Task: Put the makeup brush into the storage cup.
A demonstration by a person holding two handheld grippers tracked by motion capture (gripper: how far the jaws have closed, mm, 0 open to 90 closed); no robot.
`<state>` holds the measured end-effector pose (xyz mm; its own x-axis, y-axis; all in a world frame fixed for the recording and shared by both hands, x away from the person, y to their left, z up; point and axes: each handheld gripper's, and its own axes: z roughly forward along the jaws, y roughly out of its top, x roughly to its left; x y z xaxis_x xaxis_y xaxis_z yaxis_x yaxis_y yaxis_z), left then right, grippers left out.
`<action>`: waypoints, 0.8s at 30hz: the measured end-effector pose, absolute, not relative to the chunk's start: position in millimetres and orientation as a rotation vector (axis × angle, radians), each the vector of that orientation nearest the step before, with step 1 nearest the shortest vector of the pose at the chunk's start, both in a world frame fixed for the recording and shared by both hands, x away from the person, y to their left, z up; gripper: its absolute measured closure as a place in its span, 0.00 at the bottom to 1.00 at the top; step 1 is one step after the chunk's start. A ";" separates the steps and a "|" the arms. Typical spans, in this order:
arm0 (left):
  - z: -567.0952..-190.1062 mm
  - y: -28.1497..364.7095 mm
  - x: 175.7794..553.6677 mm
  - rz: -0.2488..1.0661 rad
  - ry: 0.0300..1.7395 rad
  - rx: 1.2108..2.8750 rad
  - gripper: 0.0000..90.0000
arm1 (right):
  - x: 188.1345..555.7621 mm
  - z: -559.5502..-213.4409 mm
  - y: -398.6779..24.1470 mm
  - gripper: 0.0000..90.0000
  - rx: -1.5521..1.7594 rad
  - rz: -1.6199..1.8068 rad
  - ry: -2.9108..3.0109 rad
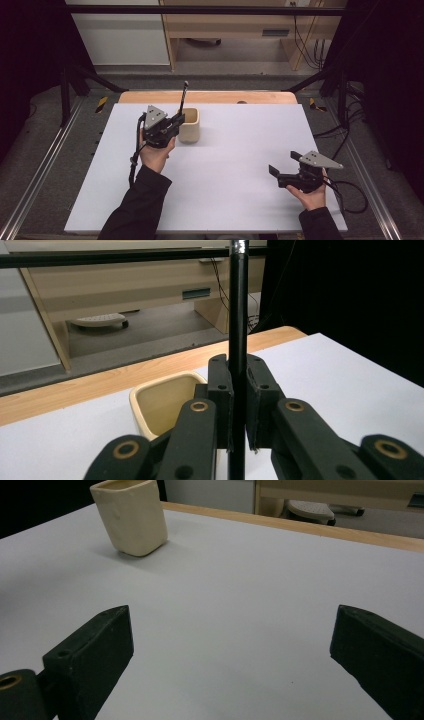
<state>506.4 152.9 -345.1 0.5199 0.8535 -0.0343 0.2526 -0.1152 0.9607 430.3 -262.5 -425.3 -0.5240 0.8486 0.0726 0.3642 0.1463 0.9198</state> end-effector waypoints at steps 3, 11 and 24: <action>-344.5 153.4 517.2 0.674 0.972 1.633 0.93 | 430.3 -425.1 -262.3 0.04 1.157 1.368 1.957; -343.8 154.2 532.5 0.670 0.991 1.614 0.93 | 430.4 -425.3 -262.2 0.04 1.158 1.364 1.957; -337.0 149.0 561.6 0.686 1.012 1.608 0.93 | 430.4 -425.2 -262.5 0.04 1.159 1.361 1.958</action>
<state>561.6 149.0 -337.0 0.4744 0.8780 -0.0632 0.2662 -0.0746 0.9610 430.4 -262.5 -425.2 -0.5225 0.8494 0.0745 0.3662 0.1447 0.9192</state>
